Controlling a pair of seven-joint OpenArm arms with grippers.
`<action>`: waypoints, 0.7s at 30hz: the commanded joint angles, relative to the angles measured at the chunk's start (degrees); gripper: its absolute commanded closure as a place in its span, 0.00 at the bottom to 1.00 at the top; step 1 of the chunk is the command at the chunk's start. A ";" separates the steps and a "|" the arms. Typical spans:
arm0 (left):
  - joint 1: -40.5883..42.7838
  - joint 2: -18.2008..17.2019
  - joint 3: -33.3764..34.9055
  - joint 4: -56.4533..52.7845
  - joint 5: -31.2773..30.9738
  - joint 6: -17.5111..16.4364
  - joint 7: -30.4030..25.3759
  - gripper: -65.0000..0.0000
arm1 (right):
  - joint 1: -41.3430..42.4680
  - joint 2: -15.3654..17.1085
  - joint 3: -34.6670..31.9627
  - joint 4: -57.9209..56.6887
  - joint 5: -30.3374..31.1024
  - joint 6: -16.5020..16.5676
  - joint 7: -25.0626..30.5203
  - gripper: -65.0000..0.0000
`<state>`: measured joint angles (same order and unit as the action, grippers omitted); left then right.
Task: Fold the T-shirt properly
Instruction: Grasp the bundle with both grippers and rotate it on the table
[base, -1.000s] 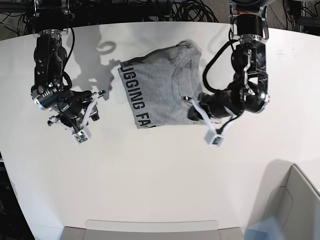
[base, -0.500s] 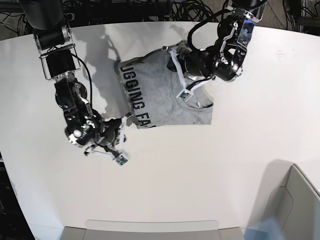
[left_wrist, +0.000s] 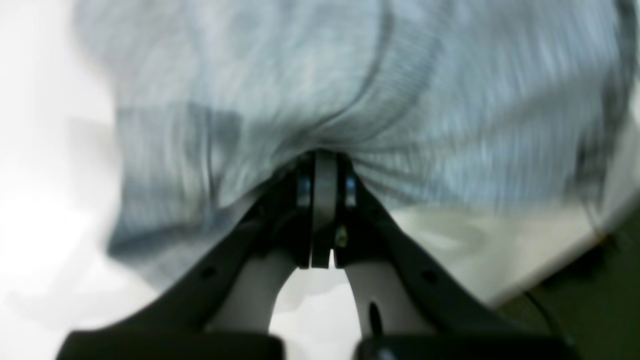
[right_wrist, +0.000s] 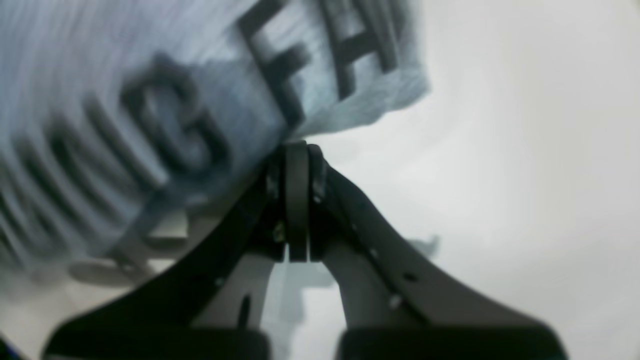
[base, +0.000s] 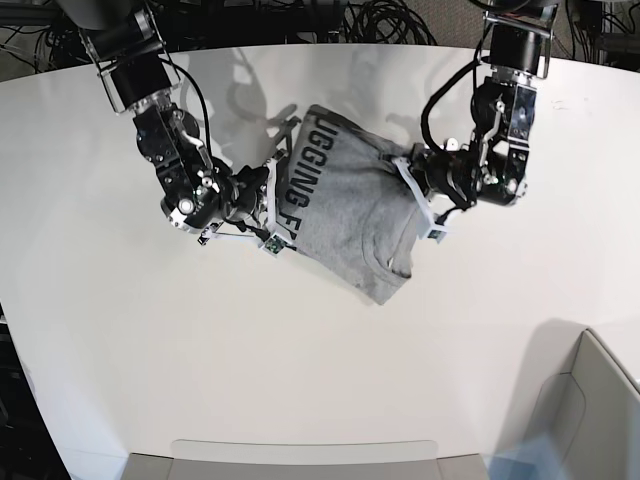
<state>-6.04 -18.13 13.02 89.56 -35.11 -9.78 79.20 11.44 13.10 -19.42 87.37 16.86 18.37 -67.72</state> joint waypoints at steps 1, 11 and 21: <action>-2.70 -0.11 -0.40 -0.37 -0.36 0.24 -1.09 1.00 | -0.06 0.04 0.39 3.92 0.50 0.05 -0.10 1.00; -17.74 1.73 -0.31 -17.34 -0.36 0.24 -10.32 1.00 | -10.43 -4.18 -4.27 14.74 0.50 -0.22 -2.56 1.00; -18.97 1.82 -0.84 -7.40 -0.71 0.51 -5.92 1.00 | -13.86 -2.69 9.44 27.04 0.50 -0.48 -2.47 1.00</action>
<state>-23.53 -16.21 12.43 81.23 -35.11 -8.97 74.06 -3.05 10.15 -9.87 113.73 17.12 18.02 -70.63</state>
